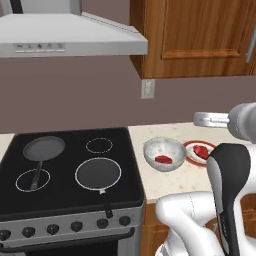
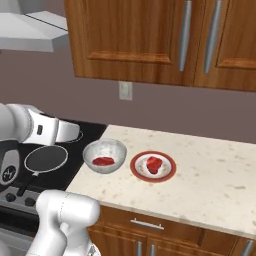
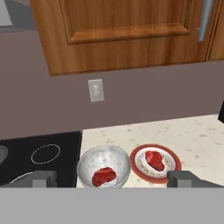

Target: Place one of the steaks on the plate and the other in the bowl. Then place the bowl in the fridge.

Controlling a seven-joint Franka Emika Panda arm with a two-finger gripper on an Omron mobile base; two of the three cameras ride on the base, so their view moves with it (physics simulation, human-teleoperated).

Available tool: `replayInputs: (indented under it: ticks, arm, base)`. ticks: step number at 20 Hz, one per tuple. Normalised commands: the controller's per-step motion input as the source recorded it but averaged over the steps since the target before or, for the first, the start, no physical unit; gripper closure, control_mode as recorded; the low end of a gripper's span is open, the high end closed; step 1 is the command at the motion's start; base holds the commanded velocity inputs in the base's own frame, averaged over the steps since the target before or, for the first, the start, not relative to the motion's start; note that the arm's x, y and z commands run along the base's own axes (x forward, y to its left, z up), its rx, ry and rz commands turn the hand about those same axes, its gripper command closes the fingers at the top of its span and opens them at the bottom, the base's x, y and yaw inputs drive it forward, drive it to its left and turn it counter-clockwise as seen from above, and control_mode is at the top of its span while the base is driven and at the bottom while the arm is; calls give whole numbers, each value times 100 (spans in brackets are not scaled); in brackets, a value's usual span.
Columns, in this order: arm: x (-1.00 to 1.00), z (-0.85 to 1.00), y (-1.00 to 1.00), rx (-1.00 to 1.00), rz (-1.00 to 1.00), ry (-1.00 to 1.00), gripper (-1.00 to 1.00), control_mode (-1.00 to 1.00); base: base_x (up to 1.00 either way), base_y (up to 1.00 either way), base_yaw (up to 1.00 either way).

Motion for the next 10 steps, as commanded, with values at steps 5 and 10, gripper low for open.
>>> replayInputs:
  ticks: [5, 10]
  arm:
    - [0, 0, 0, 0, 0, 0, -100, 100]
    - [0, 0, 0, 0, 0, 0, -100, 100]
  base:
    - [68, -14, -24]
    - [14, -40, -25]
